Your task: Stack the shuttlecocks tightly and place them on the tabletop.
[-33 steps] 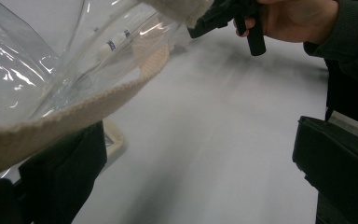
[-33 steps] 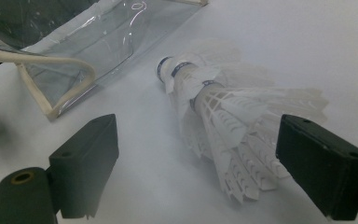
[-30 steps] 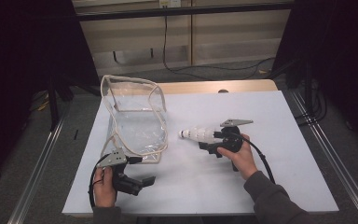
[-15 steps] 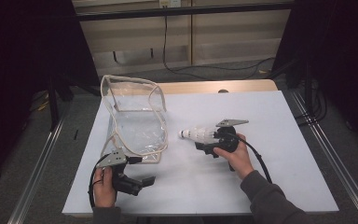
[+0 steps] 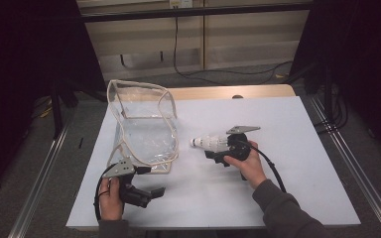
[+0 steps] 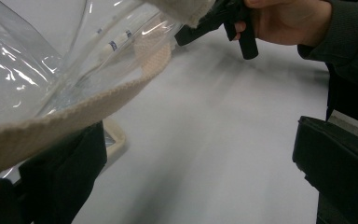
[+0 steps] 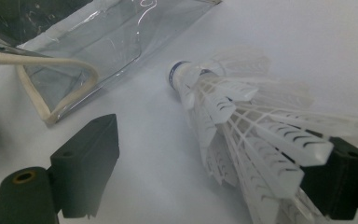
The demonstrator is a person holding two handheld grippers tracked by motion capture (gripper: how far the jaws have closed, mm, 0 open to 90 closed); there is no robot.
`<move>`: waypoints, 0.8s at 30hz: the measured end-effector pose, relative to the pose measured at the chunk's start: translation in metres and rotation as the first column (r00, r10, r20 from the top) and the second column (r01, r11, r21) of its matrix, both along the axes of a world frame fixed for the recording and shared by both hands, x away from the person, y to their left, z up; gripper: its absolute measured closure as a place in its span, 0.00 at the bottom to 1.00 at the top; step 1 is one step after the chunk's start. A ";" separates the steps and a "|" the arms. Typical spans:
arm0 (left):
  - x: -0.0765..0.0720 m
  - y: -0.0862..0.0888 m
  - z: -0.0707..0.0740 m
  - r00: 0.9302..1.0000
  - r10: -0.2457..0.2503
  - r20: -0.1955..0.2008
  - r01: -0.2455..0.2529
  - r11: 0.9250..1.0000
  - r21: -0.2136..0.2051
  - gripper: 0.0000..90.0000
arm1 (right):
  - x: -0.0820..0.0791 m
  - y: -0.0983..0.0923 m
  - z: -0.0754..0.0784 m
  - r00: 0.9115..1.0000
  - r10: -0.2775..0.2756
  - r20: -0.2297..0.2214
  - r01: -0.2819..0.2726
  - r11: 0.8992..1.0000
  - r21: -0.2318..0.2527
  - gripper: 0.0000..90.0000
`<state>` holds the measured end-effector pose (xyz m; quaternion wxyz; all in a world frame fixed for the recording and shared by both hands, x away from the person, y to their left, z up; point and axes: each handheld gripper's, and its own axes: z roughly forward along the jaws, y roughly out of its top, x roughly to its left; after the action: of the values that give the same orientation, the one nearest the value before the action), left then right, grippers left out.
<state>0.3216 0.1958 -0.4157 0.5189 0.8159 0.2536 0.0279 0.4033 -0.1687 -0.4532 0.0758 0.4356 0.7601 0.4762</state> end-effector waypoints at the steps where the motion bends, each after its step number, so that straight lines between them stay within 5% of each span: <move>1: 0.000 0.000 0.000 1.000 -0.002 0.001 0.002 1.000 0.002 0.03 | 0.001 0.001 0.000 1.000 0.001 0.006 -0.001 1.000 0.003 0.15; 24: 0.001 0.000 -0.001 1.000 0.000 -0.001 0.000 1.000 -0.009 0.03 | 0.006 0.015 -0.001 0.999 -0.027 0.022 0.028 0.998 -0.063 0.43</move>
<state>0.3229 0.1963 -0.4164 0.5222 0.8137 0.2539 0.0263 0.4095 -0.1534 -0.4541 0.1041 0.4384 0.7677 0.4555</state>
